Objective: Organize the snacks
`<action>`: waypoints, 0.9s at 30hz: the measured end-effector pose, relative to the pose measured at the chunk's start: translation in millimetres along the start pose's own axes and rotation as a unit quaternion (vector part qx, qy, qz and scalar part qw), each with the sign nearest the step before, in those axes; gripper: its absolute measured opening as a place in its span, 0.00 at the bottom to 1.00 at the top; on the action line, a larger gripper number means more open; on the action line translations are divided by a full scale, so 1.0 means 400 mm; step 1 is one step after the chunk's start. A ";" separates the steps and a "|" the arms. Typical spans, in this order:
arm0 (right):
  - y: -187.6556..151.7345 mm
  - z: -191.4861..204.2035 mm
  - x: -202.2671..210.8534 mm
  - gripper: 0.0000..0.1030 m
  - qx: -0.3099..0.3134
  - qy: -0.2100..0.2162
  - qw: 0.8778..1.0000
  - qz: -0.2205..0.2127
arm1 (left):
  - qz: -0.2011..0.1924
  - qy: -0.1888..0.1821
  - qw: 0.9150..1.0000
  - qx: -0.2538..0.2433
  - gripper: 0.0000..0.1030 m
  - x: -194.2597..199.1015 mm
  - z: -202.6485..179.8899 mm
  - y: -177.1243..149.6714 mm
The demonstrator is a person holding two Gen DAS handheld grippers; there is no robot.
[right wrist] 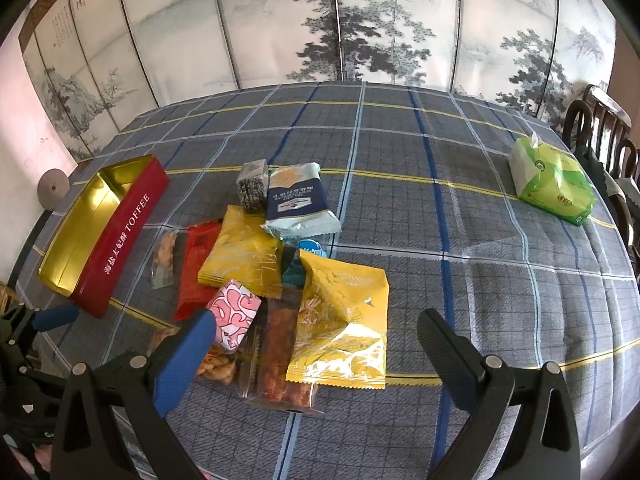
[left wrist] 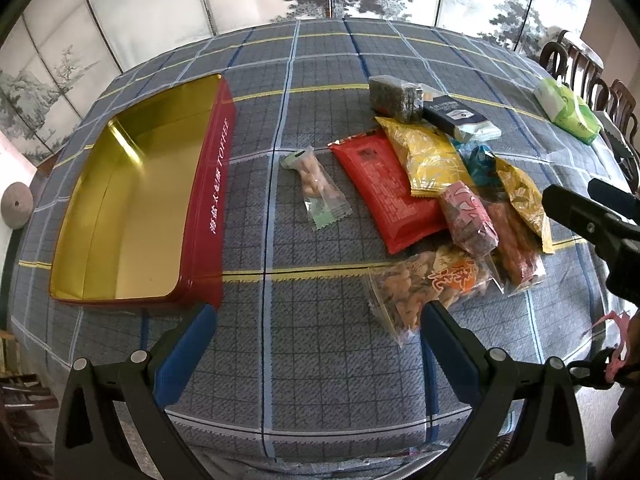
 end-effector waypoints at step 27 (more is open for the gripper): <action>0.000 -0.007 -0.016 0.99 0.000 0.000 1.000 0.014 | 0.006 -0.005 1.000 -0.003 0.98 -0.014 -0.002 -0.008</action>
Point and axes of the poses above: each gripper's, at about its wrist camera, not at the fingertips, and x roughly against the way its jaws point, z to its left, y to its top, the point moved 9 cm from there along -x, roughly the way its jaws point, and after that the axes turned 7 degrees about x, right-handed, at the moved point
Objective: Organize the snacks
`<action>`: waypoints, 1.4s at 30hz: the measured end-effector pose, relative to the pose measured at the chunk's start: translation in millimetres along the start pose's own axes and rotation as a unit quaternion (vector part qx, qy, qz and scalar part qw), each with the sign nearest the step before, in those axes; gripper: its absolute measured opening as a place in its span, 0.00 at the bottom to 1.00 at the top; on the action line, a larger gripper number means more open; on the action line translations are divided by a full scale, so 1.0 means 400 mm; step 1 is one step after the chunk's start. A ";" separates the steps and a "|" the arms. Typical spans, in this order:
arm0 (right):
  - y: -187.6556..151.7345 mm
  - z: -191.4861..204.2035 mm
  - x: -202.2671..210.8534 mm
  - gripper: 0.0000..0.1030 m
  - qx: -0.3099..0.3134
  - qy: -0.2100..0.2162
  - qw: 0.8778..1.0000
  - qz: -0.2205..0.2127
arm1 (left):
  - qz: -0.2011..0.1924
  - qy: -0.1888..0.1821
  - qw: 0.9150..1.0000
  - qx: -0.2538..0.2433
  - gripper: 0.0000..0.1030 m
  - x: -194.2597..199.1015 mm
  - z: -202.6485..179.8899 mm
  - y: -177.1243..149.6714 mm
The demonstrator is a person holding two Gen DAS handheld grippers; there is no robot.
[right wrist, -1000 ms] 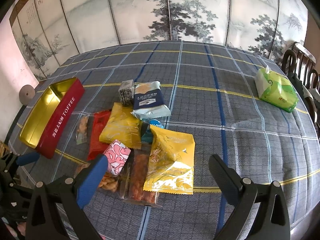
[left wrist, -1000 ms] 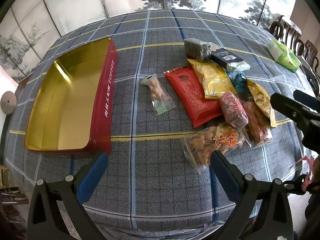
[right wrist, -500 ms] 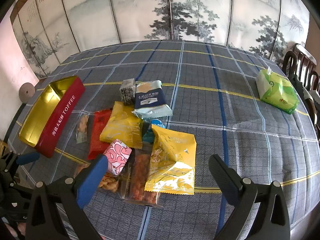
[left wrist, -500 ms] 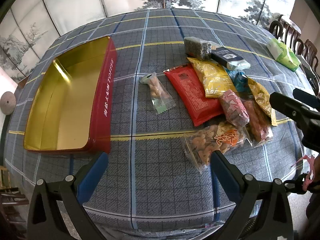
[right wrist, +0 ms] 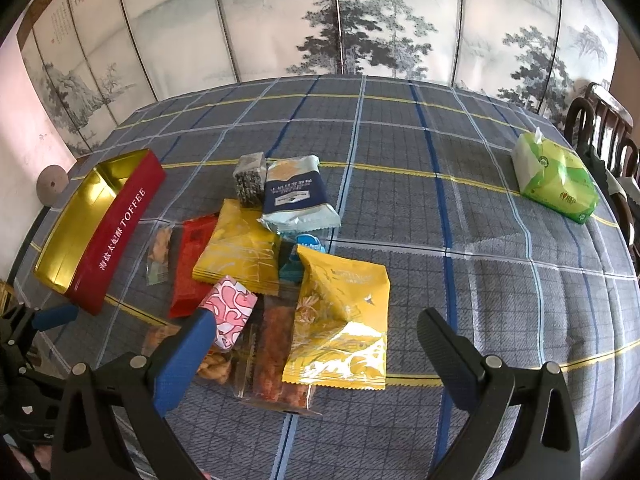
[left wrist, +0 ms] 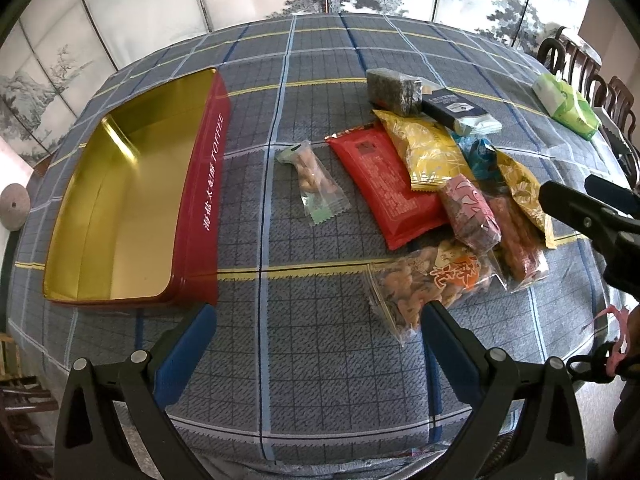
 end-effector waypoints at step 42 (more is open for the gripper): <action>-0.021 -0.057 -0.133 0.62 -0.039 0.037 0.998 0.045 | -0.013 -0.086 0.986 -0.141 0.98 -0.022 -0.099 0.012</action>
Point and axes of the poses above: each gripper's, at about its wrist camera, not at the fingertips, and x roughly against the way its jaws point, z to its left, y to its top, the point moved 9 cm from there along -x, roughly the way its jaws point, and after that the axes turned 7 degrees about x, right-handed, at the moved point
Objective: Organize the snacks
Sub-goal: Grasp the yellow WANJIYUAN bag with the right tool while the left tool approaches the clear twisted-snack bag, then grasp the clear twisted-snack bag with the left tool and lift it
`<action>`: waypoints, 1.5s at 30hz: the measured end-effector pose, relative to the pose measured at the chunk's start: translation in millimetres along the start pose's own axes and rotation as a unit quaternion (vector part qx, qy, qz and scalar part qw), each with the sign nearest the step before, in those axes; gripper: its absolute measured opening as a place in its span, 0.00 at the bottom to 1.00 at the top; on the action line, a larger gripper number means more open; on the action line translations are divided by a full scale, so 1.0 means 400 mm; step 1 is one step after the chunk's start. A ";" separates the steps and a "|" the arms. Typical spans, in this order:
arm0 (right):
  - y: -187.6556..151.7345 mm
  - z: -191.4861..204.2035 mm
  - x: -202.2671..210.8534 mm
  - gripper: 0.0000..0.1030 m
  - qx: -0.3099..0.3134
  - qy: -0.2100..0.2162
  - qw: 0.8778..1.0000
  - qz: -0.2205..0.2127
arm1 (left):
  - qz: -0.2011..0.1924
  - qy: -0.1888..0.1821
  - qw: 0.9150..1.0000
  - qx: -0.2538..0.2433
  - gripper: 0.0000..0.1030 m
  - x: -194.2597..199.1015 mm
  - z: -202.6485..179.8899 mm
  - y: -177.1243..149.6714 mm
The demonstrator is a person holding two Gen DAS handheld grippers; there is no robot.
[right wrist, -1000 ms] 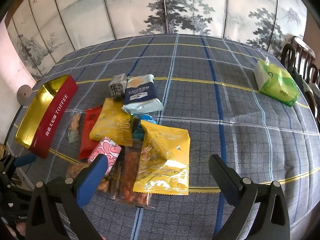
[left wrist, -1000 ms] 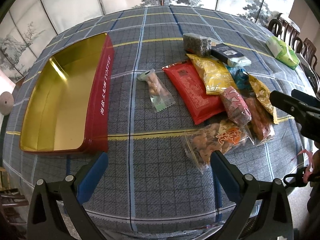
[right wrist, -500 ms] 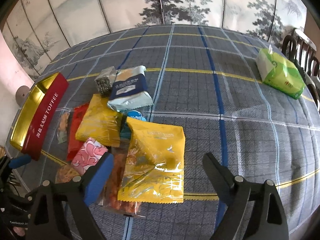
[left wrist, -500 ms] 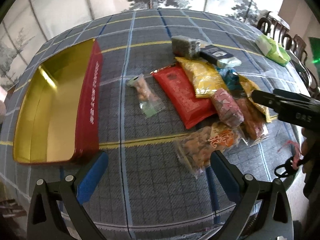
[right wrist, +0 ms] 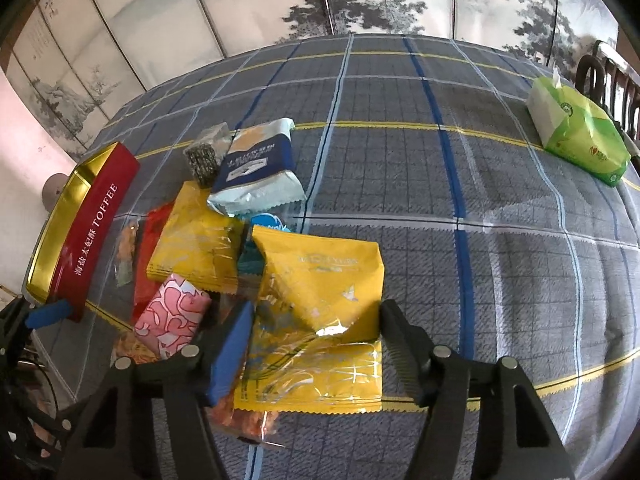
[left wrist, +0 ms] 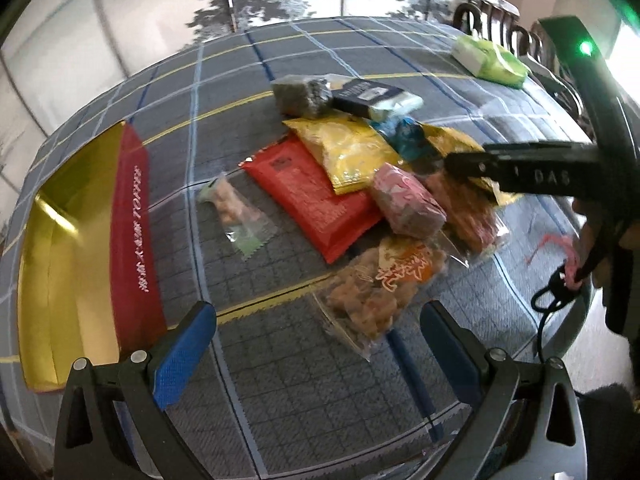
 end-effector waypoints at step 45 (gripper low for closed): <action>-0.051 -0.119 0.057 0.59 -0.042 -0.045 0.998 -0.009 | 0.056 -0.044 0.995 -0.064 0.39 -0.056 -0.078 -0.005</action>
Point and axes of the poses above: each gripper's, at about its wrist camera, not at the fingertips, and x roughly against the way its jaws point, z to its left, y to its top, the point moved 9 cm from there along -x, roughly the way its jaws point, and after that the axes turned 7 degrees about x, right-handed, at the moved point
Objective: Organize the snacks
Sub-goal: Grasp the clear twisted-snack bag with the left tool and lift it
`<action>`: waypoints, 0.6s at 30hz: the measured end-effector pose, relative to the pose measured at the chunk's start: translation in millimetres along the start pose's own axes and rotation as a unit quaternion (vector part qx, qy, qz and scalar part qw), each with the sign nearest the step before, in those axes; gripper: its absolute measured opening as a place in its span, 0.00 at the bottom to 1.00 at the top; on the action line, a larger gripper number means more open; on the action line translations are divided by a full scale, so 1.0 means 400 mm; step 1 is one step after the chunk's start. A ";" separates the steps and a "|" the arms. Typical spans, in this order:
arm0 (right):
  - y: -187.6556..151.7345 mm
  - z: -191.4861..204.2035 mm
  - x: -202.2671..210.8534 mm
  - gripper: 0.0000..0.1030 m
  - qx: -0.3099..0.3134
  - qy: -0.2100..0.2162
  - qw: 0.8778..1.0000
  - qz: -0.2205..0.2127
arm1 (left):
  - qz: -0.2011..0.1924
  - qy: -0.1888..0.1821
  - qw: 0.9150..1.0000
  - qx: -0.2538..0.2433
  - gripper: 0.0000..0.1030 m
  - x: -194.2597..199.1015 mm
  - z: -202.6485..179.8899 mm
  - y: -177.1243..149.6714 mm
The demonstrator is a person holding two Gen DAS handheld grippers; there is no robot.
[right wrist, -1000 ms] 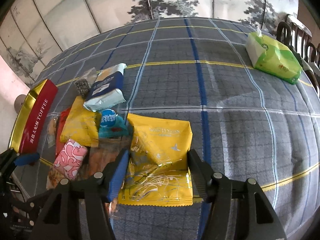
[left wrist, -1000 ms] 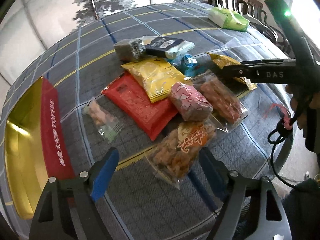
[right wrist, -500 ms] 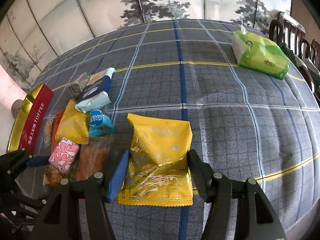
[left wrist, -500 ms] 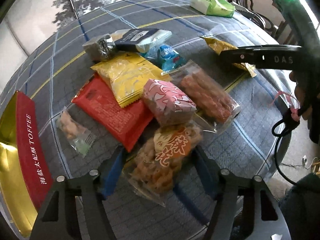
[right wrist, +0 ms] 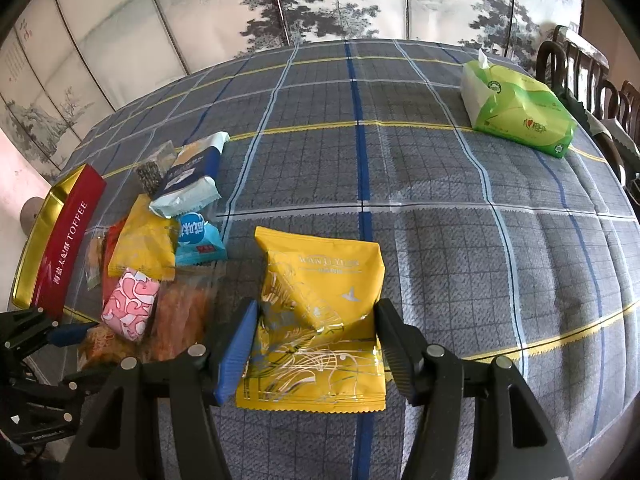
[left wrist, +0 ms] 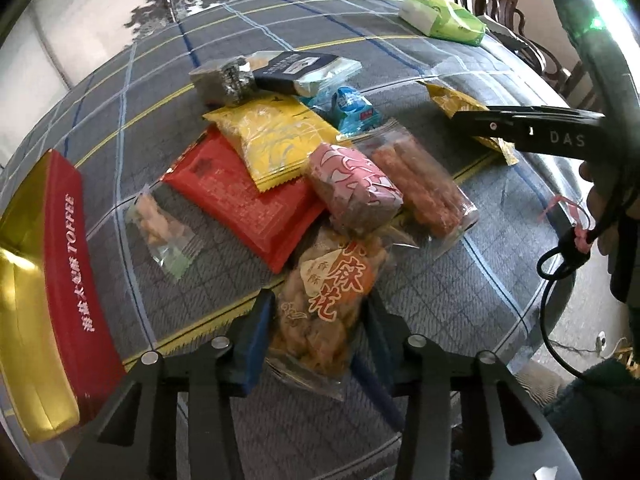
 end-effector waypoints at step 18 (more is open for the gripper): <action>-0.011 -0.003 -0.008 0.59 0.005 -0.024 1.000 0.001 | -0.014 0.003 0.999 0.045 0.38 0.067 0.051 -0.032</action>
Point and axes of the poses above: each gripper's, at about its wrist camera, not at the fingertips, and x roughly against the way its jaws point, z to its left, y to its top, the point moved 9 cm from there along -x, roughly the way its jaws point, and after that the axes turned 7 degrees about x, right-handed, at the moved point
